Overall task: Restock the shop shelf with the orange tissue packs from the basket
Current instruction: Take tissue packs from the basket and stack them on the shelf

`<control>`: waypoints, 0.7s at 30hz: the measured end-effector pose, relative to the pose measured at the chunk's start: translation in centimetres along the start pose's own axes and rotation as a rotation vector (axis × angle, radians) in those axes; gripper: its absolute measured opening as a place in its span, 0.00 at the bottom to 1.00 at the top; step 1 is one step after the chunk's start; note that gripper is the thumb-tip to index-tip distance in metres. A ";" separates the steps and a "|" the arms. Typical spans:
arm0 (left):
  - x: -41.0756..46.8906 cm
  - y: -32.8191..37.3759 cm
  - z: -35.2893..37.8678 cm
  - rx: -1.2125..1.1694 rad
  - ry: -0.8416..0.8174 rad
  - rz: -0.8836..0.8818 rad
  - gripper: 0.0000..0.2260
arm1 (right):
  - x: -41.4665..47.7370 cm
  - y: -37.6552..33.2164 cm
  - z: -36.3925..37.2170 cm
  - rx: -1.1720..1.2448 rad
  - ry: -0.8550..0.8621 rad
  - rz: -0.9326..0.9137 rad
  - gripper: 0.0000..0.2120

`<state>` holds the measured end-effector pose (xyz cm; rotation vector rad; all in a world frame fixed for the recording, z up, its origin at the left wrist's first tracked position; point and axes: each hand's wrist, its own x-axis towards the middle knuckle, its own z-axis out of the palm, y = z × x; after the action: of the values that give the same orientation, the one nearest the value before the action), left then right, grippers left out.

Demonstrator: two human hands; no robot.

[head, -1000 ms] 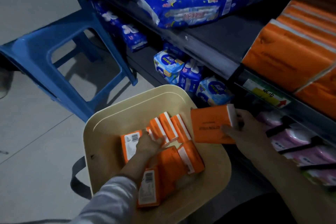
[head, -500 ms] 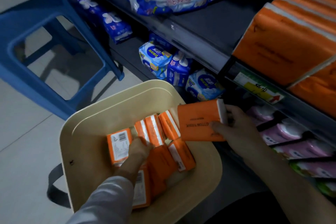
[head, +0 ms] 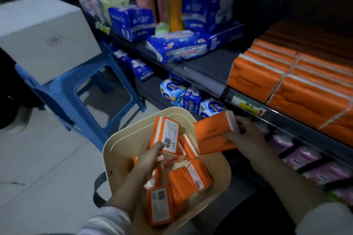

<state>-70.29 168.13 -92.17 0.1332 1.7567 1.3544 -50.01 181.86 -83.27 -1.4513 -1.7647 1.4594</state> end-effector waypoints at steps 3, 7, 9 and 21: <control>-2.8 2.1 0.3 -0.050 -0.013 0.100 0.06 | -1.7 -0.9 -1.1 0.163 0.053 0.043 0.24; -6.2 4.6 1.6 -0.052 -0.003 0.246 0.08 | -4.4 -1.8 -3.5 0.416 0.103 0.156 0.33; -8.2 5.8 2.6 -0.034 -0.022 0.316 0.12 | -5.8 -2.4 -5.2 0.507 0.100 0.126 0.30; -22.5 11.1 14.3 0.161 -0.434 0.765 0.23 | -15.4 -6.3 -18.3 0.530 0.031 -0.251 0.16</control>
<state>-51.50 170.29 -70.37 1.1942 1.4779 1.5345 -32.23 176.95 -66.88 -0.9401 -1.3376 1.5946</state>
